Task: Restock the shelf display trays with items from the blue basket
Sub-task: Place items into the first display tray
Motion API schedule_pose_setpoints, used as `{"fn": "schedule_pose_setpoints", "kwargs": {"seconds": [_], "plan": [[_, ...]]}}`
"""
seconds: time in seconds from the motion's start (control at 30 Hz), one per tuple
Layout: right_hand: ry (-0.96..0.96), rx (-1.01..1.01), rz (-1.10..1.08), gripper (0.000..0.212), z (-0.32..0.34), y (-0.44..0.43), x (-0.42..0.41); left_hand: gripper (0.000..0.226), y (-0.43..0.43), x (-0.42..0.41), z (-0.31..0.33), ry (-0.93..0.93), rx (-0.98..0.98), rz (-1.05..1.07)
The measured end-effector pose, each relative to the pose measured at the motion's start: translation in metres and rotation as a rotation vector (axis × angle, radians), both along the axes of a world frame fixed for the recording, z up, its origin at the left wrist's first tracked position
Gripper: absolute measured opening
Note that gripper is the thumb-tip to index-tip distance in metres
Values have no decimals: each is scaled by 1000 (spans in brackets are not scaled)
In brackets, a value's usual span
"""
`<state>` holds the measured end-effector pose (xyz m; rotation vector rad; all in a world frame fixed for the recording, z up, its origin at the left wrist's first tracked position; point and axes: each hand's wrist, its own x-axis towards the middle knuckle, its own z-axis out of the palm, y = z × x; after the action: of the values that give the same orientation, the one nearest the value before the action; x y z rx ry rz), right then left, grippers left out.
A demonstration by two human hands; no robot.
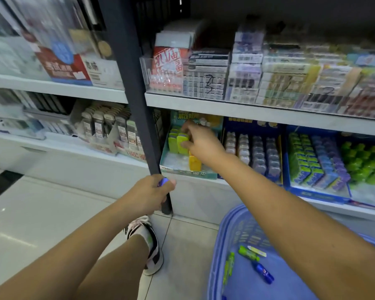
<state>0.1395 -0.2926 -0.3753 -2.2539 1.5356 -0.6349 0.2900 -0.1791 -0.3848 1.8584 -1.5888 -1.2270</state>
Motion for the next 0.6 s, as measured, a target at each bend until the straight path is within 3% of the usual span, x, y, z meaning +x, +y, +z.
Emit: {"fn": "schedule_pose_setpoints", "kwargs": {"seconds": [0.1, 0.27, 0.47, 0.6], "plan": [[131, -12, 15, 26, -5, -2, 7, 44, -1, 3, 3, 12, 17, 64], [229, -85, -31, 18, -6, -4, 13, 41, -2, 4, 13, 249, 119, 248], [207, -24, -45, 17, -4, 1, 9, 32, -3, 1, 24, 447, 124, 359], [404, -80, -64, 8, 4, 4, 19, 28, -3, -5, 28, 467, 91, 385]]}}
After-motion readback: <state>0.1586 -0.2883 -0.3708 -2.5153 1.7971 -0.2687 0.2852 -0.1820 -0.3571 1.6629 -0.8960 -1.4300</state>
